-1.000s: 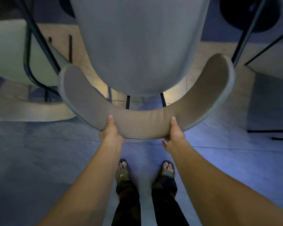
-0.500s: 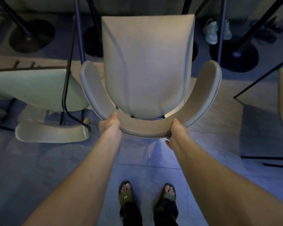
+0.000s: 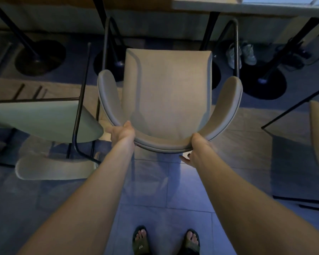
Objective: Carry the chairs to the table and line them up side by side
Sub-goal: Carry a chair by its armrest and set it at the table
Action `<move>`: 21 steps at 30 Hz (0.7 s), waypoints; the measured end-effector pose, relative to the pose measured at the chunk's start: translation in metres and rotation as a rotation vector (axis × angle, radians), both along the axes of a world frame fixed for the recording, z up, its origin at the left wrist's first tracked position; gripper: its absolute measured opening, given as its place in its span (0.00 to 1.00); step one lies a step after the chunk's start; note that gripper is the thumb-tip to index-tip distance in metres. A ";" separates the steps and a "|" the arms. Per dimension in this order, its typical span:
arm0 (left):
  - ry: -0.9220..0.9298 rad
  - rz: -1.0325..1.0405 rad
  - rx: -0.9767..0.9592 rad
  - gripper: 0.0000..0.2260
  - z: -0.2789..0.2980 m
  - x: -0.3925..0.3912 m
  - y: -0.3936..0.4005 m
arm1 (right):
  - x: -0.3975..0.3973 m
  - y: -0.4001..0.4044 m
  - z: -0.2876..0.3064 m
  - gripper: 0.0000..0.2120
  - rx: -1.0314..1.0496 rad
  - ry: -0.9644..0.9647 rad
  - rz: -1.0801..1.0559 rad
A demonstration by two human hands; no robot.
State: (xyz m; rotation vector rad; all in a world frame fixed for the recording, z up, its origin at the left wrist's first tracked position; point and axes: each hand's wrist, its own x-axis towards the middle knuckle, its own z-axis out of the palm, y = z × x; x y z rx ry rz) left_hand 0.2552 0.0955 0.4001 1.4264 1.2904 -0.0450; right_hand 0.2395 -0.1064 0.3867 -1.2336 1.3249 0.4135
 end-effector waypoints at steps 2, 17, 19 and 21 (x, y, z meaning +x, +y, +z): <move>-0.021 0.003 -0.038 0.26 0.002 0.011 -0.001 | 0.012 -0.001 -0.001 0.26 0.040 -0.053 -0.037; -0.031 -0.149 -0.017 0.20 0.021 0.101 0.000 | 0.076 0.013 0.024 0.25 0.092 -0.122 -0.278; -0.032 -0.171 -0.022 0.21 0.020 0.113 -0.005 | 0.086 0.010 0.025 0.25 0.091 -0.105 -0.280; -0.041 -0.161 -0.032 0.21 0.020 0.123 -0.011 | 0.098 0.002 0.024 0.24 0.101 -0.083 -0.254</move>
